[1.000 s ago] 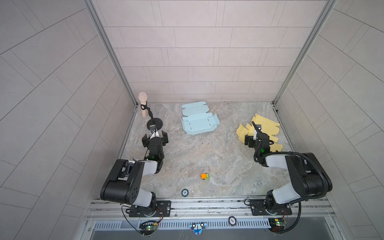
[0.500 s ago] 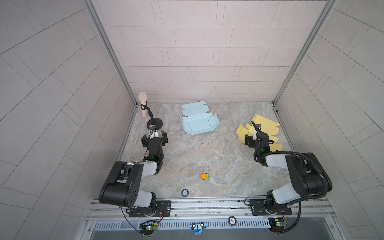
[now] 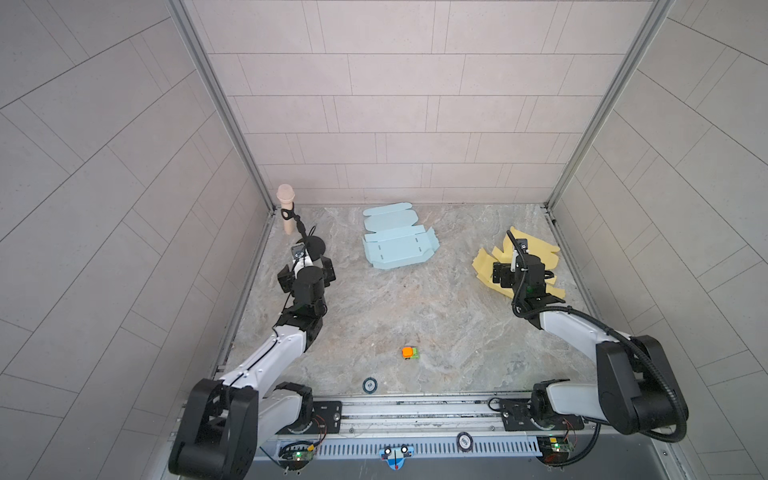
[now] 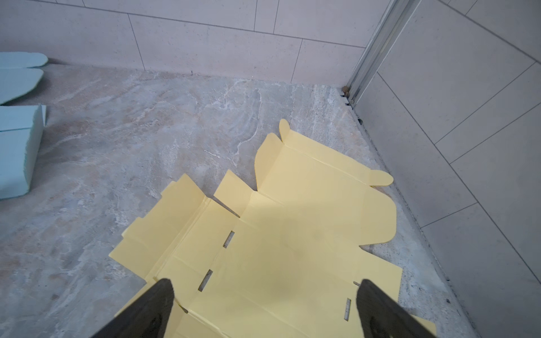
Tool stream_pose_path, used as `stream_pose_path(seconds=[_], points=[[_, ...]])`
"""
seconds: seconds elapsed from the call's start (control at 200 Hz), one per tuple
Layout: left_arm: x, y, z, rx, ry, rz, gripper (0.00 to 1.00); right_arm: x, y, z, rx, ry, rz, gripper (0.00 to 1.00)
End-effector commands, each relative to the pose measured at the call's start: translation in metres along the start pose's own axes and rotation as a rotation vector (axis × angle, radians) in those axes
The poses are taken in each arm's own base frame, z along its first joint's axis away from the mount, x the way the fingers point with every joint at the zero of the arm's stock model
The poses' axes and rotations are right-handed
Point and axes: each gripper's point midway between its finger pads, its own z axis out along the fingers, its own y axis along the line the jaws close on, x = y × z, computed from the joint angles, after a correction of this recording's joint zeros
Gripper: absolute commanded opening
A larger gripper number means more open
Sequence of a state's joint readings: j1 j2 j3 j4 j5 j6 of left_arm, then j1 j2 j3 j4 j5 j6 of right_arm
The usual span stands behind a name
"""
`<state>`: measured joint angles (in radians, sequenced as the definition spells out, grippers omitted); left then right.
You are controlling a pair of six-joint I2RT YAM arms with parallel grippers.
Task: Fold the paper box
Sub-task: 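Reach the left gripper to the light-blue blank while the right gripper moves toward it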
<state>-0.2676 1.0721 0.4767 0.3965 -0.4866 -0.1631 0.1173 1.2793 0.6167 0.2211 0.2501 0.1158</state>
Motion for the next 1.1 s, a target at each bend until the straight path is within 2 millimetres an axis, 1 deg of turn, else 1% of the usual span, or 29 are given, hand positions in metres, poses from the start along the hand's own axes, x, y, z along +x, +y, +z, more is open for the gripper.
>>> stream_pose_path(seconds=[0.0,0.08,0.13,0.16,0.175,0.2,0.225,0.24,0.27,0.345,0.37,0.405,0.426,0.461,0.501,0.526,0.536,0.551,0.661,0.751,0.826,0.971,1.091], points=[[0.012,-0.029,-0.021,0.093,0.082,0.002,1.0,0.007,-0.017,-0.019,0.086,0.123,0.071,1.0],[0.011,-0.051,-0.034,0.159,0.099,-0.021,1.0,0.011,-0.011,-0.03,0.054,0.199,0.134,1.0],[0.009,-0.065,-0.042,0.209,0.119,-0.031,1.0,0.012,0.001,-0.036,-0.002,0.223,0.15,1.0],[0.008,-0.069,-0.043,0.223,0.136,-0.044,1.0,0.011,0.008,-0.042,-0.028,0.229,0.158,1.0],[0.009,-0.08,-0.049,0.26,0.146,-0.046,1.0,0.011,0.011,-0.045,-0.038,0.231,0.161,1.0],[0.009,-0.087,-0.053,0.279,0.169,-0.052,1.0,0.011,0.018,-0.05,-0.058,0.234,0.161,1.0],[0.012,-0.091,-0.055,0.286,0.198,-0.059,1.0,0.011,0.026,-0.055,-0.09,0.236,0.149,1.0],[0.008,-0.095,-0.055,0.294,0.207,-0.074,1.0,0.011,0.031,-0.057,-0.108,0.24,0.145,1.0],[0.01,-0.102,-0.057,0.314,0.246,-0.079,1.0,0.011,0.04,-0.062,-0.136,0.248,0.133,1.0],[0.013,-0.12,-0.059,0.354,0.33,-0.082,1.0,0.015,0.055,-0.072,-0.16,0.28,0.11,1.0],[0.011,-0.126,-0.058,0.363,0.349,-0.079,1.0,0.016,0.06,-0.075,-0.169,0.29,0.106,1.0],[0.014,-0.141,-0.06,0.416,0.393,-0.067,1.0,0.018,0.065,-0.077,-0.184,0.308,0.109,1.0],[0.011,-0.149,-0.061,0.442,0.401,-0.067,1.0,0.019,0.069,-0.079,-0.196,0.315,0.113,1.0],[0.013,-0.162,-0.06,0.486,0.432,-0.047,1.0,0.021,0.075,-0.08,-0.217,0.331,0.121,1.0],[0.017,-0.176,-0.058,0.523,0.474,-0.023,1.0,0.023,0.083,-0.083,-0.245,0.341,0.12,1.0],[0.014,-0.184,-0.056,0.537,0.485,-0.01,1.0,0.024,0.087,-0.085,-0.256,0.347,0.118,1.0],[0.017,-0.186,-0.055,0.539,0.496,0.0,1.0,0.025,0.089,-0.086,-0.259,0.349,0.116,1.0],[0.015,-0.19,-0.054,0.546,0.501,0.006,1.0,0.025,0.092,-0.087,-0.265,0.351,0.113,1.0],[0.018,-0.224,-0.04,0.598,0.564,0.045,1.0,0.03,0.108,-0.092,-0.294,0.383,0.091,1.0],[0.031,-0.262,-0.031,0.683,0.647,0.078,1.0,0.035,0.119,-0.093,-0.324,0.401,0.084,1.0],[0.043,-0.285,-0.02,0.72,0.696,0.087,1.0,0.036,0.129,-0.094,-0.37,0.414,0.08,1.0],[0.059,-0.308,0.005,0.704,0.746,0.119,1.0,0.036,0.139,-0.096,-0.416,0.425,0.06,1.0],[0.072,-0.319,0.024,0.676,0.785,0.15,1.0,0.035,0.15,-0.098,-0.467,0.432,0.056,1.0]])
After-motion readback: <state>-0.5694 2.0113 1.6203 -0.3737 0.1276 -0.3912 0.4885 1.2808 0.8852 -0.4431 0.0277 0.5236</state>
